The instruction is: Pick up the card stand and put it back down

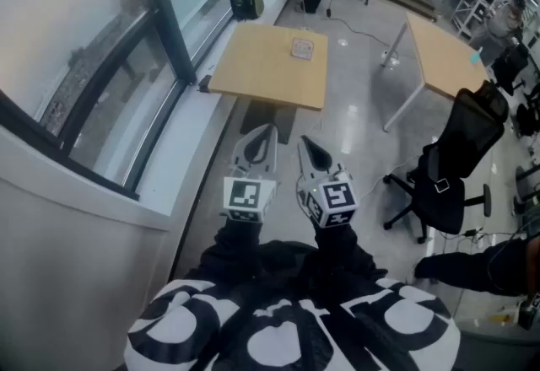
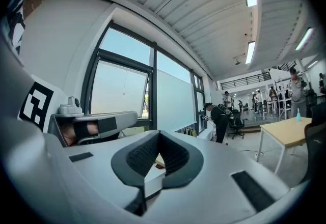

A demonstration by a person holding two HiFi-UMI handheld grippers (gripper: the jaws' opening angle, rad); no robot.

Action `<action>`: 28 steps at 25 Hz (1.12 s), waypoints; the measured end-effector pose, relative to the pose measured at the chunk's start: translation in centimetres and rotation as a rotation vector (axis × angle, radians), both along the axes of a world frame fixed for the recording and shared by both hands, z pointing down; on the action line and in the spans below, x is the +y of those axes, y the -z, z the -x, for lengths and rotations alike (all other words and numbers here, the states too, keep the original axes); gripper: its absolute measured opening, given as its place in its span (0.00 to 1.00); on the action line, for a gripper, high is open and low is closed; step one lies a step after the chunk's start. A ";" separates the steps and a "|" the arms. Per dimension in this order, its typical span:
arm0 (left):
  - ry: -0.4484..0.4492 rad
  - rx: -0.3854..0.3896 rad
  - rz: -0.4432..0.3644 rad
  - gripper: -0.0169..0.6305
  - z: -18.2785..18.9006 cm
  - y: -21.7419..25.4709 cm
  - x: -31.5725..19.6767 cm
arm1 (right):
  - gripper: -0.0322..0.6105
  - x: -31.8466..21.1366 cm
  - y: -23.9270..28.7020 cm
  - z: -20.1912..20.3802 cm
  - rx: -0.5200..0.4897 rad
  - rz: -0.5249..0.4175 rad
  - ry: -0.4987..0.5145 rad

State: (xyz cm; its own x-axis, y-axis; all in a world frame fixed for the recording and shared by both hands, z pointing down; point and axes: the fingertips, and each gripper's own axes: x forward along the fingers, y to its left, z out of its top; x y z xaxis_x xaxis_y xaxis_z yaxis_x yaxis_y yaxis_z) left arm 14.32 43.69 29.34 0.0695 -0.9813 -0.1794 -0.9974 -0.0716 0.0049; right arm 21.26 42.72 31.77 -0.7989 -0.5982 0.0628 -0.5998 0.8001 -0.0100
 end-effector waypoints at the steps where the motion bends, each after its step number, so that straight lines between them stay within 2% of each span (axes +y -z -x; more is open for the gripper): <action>1: 0.000 0.001 0.003 0.02 0.0 -0.2 0.0 | 0.08 0.0 -0.1 0.0 0.001 0.000 0.001; 8: 0.003 0.011 0.017 0.02 0.6 -1.0 0.2 | 0.08 0.3 -0.9 0.8 0.003 0.029 0.010; 13: 0.037 0.031 0.065 0.02 2.2 -1.5 1.1 | 0.08 0.8 -1.5 2.3 -0.002 0.049 0.030; 23: 0.098 0.028 0.058 0.02 8.6 -2.7 4.0 | 0.08 3.2 -2.5 8.6 -0.006 0.073 0.092; 28: 0.131 0.065 0.092 0.02 11.6 -4.4 5.6 | 0.08 4.8 -4.1 11.5 0.002 0.085 0.114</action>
